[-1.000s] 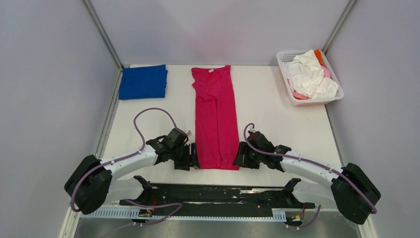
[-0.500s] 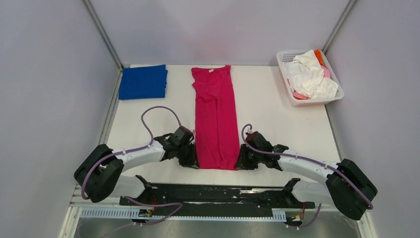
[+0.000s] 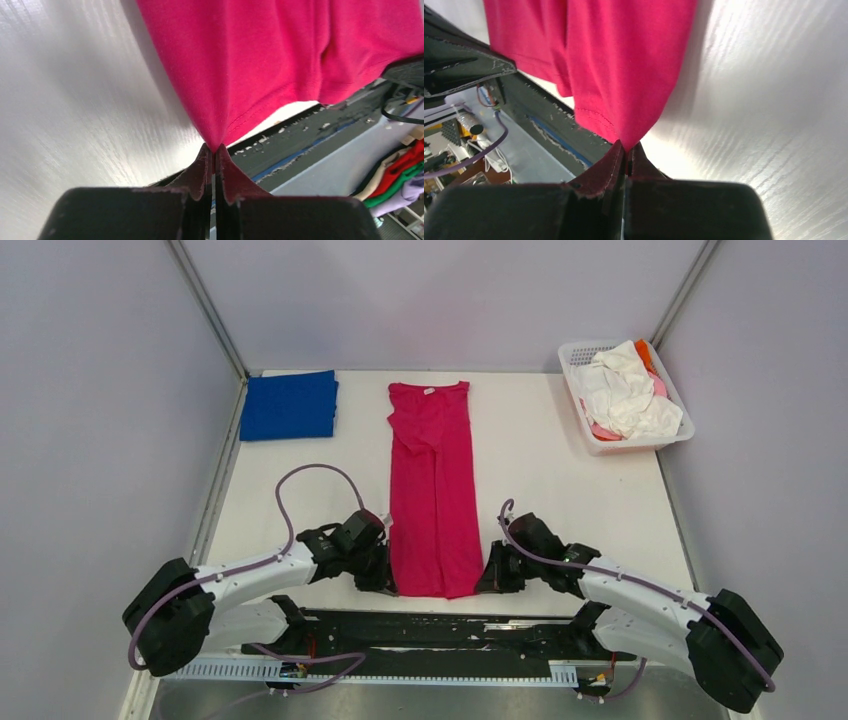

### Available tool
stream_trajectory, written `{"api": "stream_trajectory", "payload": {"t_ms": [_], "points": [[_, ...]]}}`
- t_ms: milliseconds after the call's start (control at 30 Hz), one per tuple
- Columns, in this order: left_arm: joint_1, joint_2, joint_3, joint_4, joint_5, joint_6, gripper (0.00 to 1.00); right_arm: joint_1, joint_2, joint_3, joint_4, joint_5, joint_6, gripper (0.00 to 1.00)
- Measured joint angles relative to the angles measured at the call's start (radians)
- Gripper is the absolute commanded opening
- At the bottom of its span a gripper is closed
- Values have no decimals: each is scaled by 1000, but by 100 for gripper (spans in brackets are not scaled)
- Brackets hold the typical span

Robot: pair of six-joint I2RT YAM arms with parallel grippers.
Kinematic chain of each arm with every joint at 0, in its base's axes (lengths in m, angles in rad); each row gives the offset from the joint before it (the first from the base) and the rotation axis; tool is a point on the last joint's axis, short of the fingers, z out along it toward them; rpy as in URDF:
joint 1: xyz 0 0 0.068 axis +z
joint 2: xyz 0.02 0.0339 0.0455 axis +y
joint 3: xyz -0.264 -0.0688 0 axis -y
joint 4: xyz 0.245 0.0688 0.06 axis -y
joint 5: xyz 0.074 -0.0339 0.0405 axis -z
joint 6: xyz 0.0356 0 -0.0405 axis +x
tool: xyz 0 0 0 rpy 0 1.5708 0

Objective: Fold and stack the t-shirts
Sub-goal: Grab the bottom of the folded rectangular tshirt with both arms, then fold the folded rectangular tshirt in 1/3 of the way

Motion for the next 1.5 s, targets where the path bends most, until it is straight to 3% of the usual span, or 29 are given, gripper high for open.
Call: {"api": "stream_trajectory", "payload": {"t_ms": [300,700,833,1500], "points": [[15,3,63,25,20,9,0,-14,-29,54,-5,-37,-35,0],[233,124,217,101,24,76,0,-145,246,380,41,43,-129,0],[321,237,362,141,-10,116,0,-236,377,486,54,35,-166,0],[473,594,708,139,13,228,2,-394,694,786,58,-14,-266,0]]}}
